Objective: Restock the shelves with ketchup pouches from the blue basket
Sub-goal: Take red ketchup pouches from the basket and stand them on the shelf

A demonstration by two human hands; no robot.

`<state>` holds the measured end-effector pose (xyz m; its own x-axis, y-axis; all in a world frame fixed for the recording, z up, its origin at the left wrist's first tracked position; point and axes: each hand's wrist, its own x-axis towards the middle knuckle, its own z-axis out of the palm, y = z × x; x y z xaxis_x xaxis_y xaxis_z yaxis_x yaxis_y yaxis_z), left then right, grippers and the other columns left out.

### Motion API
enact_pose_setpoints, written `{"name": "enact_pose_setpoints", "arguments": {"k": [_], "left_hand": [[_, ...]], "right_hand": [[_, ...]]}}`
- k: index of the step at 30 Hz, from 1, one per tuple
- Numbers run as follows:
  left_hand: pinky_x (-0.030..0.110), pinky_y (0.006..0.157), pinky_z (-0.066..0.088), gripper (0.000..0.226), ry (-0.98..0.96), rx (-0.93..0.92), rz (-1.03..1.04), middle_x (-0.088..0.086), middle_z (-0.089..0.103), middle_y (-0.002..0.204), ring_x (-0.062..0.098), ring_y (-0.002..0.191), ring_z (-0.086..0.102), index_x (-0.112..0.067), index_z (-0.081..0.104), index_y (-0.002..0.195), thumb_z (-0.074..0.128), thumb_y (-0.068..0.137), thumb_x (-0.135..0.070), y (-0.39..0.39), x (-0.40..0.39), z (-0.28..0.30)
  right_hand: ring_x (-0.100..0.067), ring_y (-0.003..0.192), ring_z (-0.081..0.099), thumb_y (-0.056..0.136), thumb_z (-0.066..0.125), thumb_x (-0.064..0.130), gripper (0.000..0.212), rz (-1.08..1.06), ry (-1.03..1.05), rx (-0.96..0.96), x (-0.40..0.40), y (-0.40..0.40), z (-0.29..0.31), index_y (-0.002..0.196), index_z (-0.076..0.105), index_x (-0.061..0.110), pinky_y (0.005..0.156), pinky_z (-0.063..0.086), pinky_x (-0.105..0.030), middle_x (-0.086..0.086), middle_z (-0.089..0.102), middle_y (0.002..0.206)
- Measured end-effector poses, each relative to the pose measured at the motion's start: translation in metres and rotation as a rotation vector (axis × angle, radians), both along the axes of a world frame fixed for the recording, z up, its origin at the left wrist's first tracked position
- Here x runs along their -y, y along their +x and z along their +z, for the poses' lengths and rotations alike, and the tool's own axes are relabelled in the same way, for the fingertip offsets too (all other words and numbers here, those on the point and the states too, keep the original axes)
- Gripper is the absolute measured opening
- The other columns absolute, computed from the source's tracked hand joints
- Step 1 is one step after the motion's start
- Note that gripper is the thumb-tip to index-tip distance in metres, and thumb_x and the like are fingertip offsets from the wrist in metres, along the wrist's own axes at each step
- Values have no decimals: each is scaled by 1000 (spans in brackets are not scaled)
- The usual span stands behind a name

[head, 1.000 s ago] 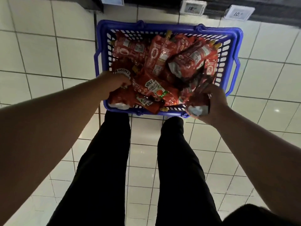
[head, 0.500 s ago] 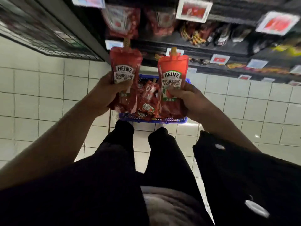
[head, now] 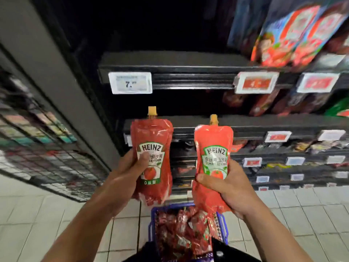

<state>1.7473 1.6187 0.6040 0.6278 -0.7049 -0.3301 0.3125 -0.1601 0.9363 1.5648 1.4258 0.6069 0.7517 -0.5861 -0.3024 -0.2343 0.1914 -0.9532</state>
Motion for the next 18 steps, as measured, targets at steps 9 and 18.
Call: {"name": "enact_pose_setpoints", "arguments": {"k": [9,18], "left_hand": [[32,66,60,65,-175,102,-53,0,76,109,19,94,75,-45,69,110,82,54,-76,30,27,86],[27,69,59,32,-259,415,122,8,77,108,20,92,75,-27,75,104,71,81,-48,49,83,156]], "right_hand": [[-28,83,75,49,93,60,65,-45,-160,171,16,30,84,98,72,22,71,60,-38,-9,77,93],[-22,82,77,59,89,50,48,122,-207,287,87,46,131,98,74,27,67,59,-27,-3,78,93]]}}
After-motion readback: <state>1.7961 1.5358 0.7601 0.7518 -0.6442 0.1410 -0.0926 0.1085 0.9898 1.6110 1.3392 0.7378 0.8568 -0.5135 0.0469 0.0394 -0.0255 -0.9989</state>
